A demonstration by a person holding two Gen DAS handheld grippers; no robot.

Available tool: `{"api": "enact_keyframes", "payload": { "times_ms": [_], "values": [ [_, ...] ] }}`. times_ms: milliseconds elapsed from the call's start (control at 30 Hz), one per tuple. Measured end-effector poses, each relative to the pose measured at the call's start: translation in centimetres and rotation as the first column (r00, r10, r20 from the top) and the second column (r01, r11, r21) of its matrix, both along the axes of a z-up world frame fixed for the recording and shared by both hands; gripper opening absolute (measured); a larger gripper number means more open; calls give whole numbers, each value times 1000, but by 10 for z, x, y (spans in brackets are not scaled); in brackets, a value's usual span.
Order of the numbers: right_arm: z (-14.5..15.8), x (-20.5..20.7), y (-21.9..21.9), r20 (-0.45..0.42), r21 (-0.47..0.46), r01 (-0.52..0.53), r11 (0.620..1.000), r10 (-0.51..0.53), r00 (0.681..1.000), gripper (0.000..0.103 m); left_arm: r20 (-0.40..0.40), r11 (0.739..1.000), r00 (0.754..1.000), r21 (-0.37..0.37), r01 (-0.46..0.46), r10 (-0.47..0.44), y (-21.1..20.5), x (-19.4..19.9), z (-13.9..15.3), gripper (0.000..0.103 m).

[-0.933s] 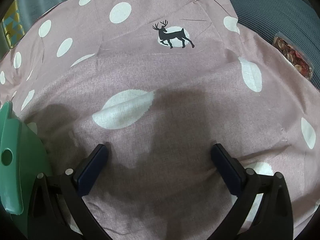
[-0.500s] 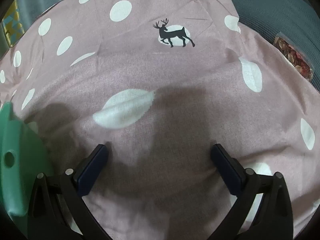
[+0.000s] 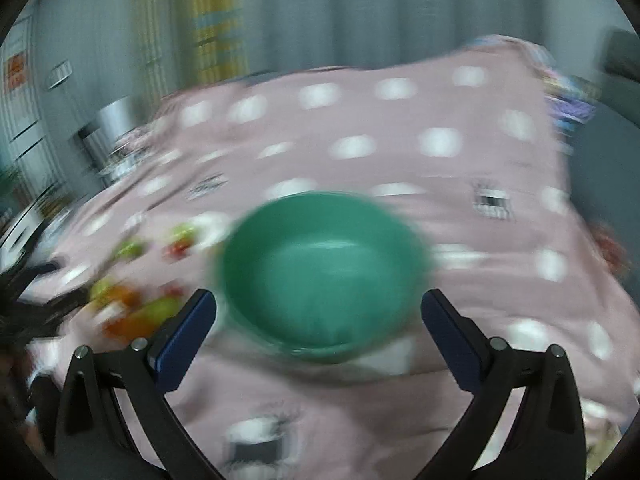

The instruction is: Organize fruits

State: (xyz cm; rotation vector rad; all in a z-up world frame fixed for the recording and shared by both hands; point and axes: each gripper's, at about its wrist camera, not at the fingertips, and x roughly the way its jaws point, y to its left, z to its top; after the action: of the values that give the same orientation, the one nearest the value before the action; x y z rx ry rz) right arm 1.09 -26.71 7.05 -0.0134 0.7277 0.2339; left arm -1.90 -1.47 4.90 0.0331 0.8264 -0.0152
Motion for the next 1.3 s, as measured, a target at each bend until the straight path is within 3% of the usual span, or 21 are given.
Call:
{"api": "enact_keyframes", "payload": {
  "times_ms": [67,233,400,1167,1300],
  "values": [
    [-7,-11,41,-20,-22,-104,994,104,994,103,3,1000,1000,6,-4,4,3,-3,1,102],
    [-20,-23,106,-81,-39,-245,969,241,967,103,8,1000,1000,14,-11,11,12,-9,1,102],
    [-32,-15,137,-119,-24,-274,962,269,956,103,-12,1000,1000,-8,-20,19,22,-11,-5,102],
    [-34,-6,135,-159,7,-248,969,246,956,103,-21,1000,1000,-23,4,-5,21,-7,-8,102],
    [-35,-6,135,-161,8,-251,968,249,955,103,-27,998,999,-66,16,-18,25,-5,-9,102]
  ]
}}
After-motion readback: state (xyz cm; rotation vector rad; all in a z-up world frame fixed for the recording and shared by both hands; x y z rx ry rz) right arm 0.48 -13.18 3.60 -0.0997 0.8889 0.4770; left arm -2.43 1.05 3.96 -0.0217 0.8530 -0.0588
